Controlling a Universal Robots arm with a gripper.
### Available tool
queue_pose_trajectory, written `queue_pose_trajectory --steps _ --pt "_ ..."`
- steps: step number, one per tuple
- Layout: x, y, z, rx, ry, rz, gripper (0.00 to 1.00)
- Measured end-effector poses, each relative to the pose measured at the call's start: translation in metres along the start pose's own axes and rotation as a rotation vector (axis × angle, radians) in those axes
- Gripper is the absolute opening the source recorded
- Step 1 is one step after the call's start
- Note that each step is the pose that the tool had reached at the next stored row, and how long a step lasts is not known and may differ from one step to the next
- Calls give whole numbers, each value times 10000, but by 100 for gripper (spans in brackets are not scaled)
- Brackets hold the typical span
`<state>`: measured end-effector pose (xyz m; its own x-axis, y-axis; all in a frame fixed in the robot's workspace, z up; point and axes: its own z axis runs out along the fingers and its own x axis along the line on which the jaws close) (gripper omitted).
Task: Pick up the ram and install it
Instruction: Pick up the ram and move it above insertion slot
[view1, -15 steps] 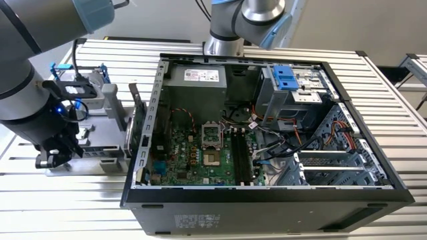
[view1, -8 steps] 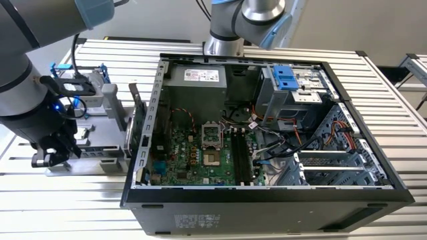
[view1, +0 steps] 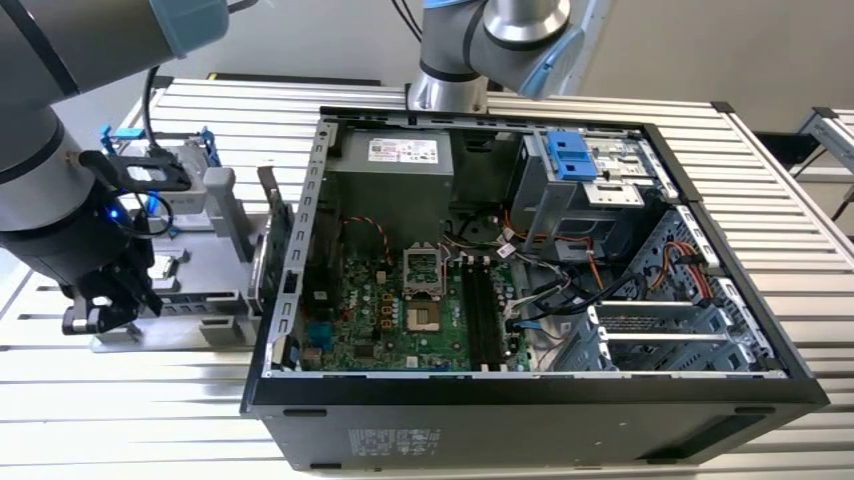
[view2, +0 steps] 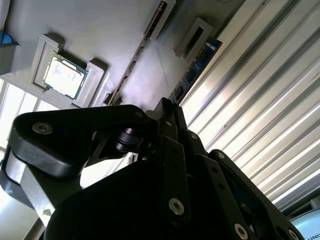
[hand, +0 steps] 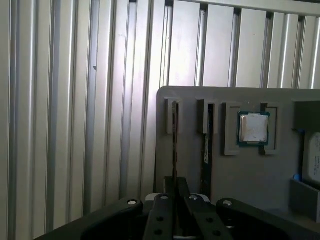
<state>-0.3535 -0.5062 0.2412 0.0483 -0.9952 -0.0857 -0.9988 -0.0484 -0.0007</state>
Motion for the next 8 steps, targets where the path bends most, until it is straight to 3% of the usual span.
queue_pose_trajectory --steps 8 --pt "-2 8 -18 -1 4 7 0"
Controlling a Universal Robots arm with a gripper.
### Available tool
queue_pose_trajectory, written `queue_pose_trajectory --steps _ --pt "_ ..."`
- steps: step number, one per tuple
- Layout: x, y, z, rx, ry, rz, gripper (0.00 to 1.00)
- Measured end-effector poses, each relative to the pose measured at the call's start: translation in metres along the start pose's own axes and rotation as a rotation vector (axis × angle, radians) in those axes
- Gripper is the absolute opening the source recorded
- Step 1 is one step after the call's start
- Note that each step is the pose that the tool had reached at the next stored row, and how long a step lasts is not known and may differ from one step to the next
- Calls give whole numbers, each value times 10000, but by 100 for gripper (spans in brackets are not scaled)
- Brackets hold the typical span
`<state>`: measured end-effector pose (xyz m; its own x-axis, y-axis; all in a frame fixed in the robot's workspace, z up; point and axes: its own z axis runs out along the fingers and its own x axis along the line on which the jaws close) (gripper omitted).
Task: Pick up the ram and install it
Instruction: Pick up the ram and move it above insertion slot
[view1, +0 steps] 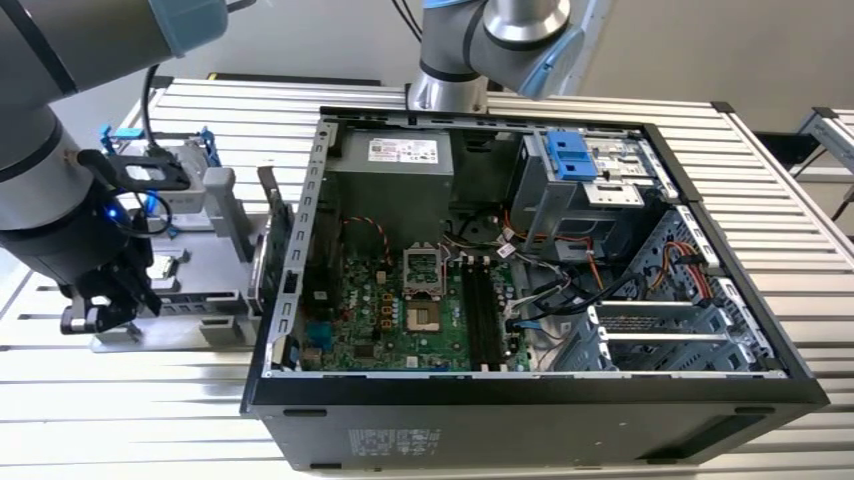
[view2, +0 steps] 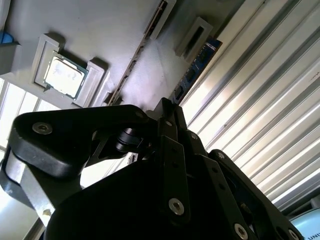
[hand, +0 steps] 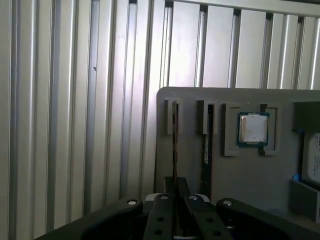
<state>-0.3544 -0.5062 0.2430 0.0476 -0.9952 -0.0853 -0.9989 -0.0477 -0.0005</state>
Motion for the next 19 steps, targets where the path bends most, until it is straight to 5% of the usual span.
queue_pose_trajectory --steps 13,19 --pt "-12 15 -134 0 26 15 0" --pt "-13 15 -140 1 24 15 0"
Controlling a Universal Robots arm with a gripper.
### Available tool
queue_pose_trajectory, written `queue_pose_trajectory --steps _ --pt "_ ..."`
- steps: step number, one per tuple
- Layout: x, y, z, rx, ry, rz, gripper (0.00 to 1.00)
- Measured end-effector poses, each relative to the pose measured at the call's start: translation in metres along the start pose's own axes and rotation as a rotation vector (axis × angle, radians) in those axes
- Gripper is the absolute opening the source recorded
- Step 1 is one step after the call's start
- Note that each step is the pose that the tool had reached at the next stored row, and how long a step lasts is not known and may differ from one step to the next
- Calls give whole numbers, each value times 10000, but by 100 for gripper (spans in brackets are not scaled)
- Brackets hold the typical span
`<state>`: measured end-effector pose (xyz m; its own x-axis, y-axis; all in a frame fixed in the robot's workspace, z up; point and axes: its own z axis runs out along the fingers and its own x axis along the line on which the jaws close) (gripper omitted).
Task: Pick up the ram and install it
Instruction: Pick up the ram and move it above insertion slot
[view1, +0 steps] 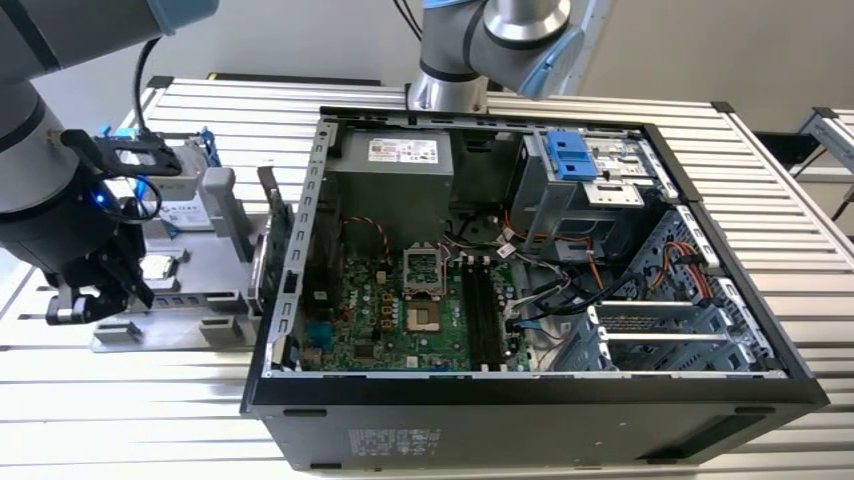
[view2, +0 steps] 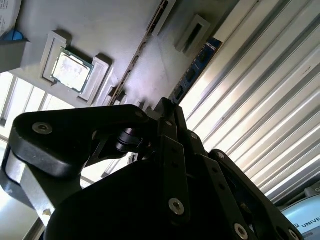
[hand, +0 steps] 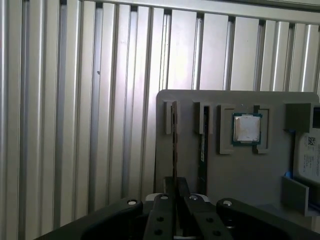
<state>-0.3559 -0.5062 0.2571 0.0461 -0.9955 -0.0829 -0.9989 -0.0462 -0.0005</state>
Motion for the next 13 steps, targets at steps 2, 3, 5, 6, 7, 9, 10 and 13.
queue_pose_trajectory --steps 2,3,5,6,7,9,10,13 --pt "0 0 -1 0 0 0 0" --pt "0 0 -2 0 0 0 0" --pt "-1 1 -13 -5 5 1 0" --pt "-1 0 -20 -4 4 1 0" --pt "-2 0 -26 0 0 0 0" --pt "-4 0 -45 -1 1 0 0" --pt "-5 0 -54 0 1 0 0" --pt "-7 0 -86 0 0 0 0"
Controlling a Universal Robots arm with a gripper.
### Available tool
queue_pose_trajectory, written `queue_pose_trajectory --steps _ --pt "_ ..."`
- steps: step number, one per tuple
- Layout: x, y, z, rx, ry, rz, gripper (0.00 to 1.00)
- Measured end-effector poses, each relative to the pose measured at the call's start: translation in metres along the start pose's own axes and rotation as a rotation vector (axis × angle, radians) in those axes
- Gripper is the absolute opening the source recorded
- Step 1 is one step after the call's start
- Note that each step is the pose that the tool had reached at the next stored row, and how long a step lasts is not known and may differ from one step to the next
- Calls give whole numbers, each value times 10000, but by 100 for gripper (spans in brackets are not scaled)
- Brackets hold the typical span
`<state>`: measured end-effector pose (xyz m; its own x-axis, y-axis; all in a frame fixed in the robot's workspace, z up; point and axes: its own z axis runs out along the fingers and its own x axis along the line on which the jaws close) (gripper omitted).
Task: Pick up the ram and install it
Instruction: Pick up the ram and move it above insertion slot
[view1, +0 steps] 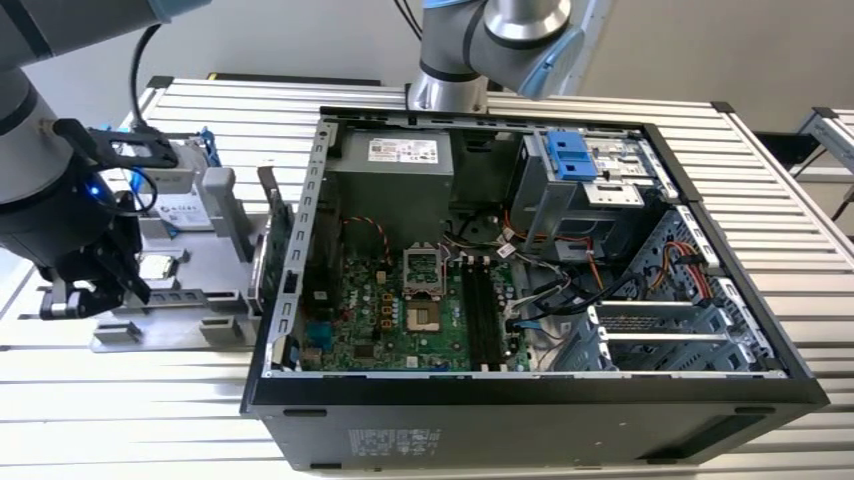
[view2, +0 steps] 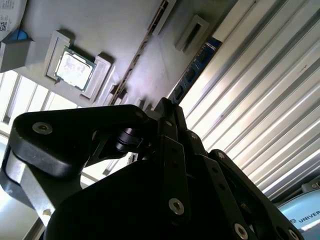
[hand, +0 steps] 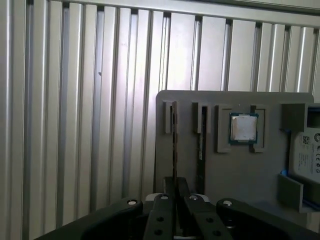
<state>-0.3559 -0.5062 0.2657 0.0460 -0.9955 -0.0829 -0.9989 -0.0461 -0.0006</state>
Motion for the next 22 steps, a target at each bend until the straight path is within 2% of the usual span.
queue_pose_trajectory --steps 22 --pt "-20 0 -237 0 0 0 0"
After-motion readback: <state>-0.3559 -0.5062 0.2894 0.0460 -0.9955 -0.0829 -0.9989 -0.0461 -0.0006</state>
